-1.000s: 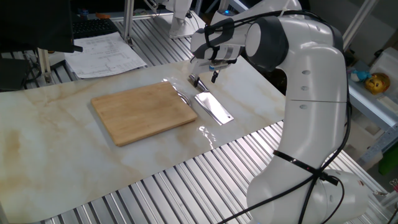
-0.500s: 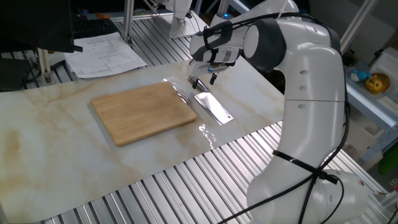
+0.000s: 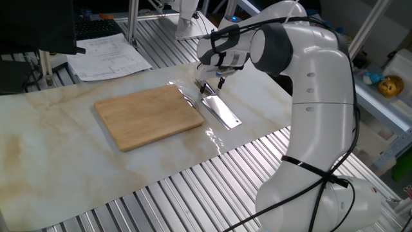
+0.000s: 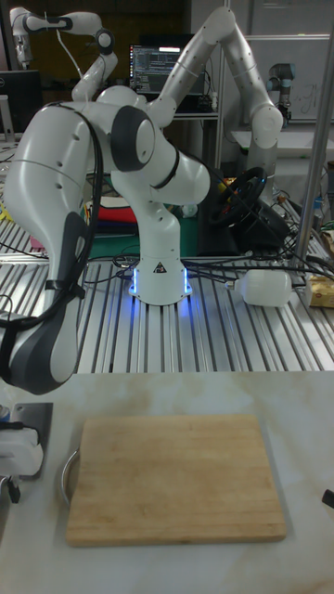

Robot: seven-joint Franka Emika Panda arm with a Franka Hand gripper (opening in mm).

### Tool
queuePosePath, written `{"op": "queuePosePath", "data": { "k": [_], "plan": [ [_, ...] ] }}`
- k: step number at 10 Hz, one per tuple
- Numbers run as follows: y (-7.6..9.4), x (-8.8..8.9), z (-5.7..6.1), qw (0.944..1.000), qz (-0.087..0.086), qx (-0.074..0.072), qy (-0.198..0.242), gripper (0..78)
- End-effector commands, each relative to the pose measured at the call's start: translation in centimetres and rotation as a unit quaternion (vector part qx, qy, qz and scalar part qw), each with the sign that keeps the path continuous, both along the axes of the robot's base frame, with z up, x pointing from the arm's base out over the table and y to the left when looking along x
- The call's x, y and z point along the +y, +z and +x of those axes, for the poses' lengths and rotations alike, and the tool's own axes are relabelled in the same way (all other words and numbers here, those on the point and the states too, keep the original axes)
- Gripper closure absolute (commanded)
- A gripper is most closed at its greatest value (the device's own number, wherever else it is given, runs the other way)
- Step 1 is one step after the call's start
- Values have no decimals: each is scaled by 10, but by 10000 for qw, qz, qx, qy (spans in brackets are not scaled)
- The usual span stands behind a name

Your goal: Put the knife on the cutting board

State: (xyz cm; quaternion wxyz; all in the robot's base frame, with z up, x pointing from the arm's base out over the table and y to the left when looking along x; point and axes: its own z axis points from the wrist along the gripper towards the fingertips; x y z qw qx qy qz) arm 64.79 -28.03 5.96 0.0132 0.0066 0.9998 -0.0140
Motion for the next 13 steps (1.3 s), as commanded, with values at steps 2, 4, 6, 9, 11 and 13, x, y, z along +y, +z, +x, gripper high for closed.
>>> {"op": "queuePosePath", "data": {
  "k": [2, 4, 6, 9, 11, 13],
  "plan": [
    [2, 1, 0, 10000, -18, 1, -5, 2],
    [2, 1, -2, 10000, -49, 2, -38, 2],
    [1, 2, -5, 10000, -51, 8, -45, 2],
    [0, 1, -9, 10000, -52, 10, -35, 2],
    [-1, 2, -9, 10000, -72, 8, -45, 2],
    [-2, 1, -10, 10000, -73, 7, -48, 2]
  ]
}}
